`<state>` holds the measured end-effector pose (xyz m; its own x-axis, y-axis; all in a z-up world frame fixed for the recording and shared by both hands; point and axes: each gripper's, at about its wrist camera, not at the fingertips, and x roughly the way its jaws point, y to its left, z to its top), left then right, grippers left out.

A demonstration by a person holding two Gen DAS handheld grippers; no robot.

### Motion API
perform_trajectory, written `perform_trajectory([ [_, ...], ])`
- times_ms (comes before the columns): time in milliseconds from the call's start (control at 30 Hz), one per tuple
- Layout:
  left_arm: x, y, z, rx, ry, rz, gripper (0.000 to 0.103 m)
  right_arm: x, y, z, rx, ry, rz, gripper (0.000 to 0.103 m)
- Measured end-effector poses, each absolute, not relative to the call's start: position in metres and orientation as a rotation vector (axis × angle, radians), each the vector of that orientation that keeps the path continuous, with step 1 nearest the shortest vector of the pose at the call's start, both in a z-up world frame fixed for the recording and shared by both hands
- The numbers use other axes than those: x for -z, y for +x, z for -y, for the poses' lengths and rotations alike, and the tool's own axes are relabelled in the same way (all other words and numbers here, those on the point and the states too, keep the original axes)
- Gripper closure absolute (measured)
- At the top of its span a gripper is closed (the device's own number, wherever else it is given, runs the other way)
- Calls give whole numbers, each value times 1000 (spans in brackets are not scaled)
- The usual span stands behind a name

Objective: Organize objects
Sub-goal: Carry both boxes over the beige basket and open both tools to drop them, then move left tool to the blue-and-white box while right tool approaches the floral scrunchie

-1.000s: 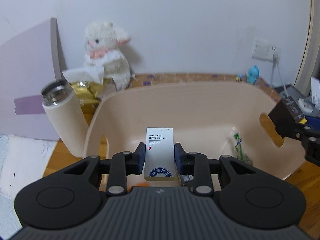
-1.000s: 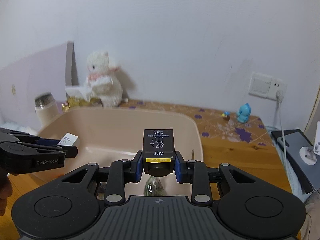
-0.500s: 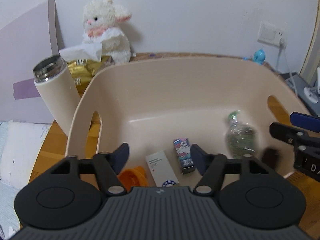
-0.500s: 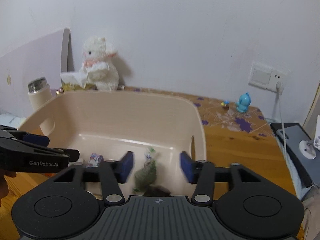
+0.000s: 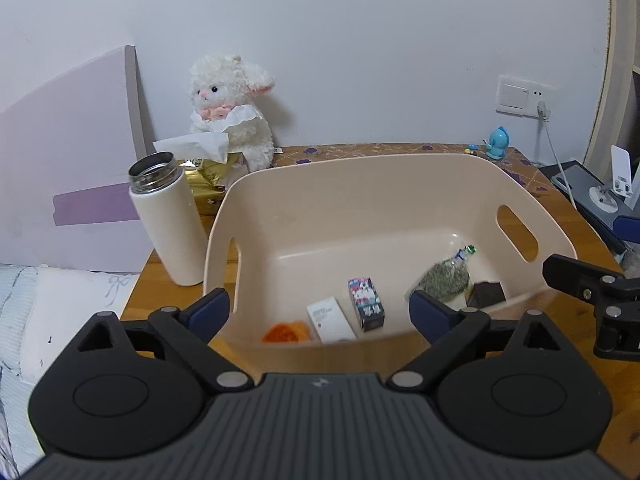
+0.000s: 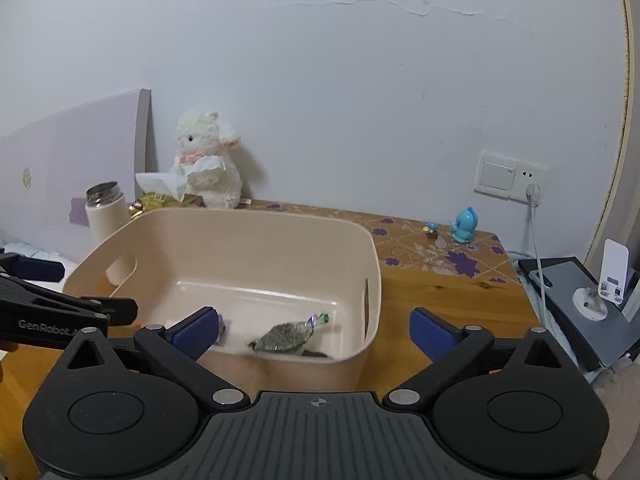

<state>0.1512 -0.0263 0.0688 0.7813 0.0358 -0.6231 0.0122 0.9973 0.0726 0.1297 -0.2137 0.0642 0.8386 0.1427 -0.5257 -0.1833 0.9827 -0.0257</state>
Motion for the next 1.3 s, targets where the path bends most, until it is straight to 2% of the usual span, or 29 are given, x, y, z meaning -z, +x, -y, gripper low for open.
perform_trajectory([
  [467,-32,115,25,3,76,-764,6,-13,105,210,-195,-127,-706,0],
  [867,15,124,27,34,34,-865,6,36,113,211,-204,-141,-837,0],
  [1300,39,146,32,63,-38,-919,6,57,125,192,-288,-134,-890,0],
])
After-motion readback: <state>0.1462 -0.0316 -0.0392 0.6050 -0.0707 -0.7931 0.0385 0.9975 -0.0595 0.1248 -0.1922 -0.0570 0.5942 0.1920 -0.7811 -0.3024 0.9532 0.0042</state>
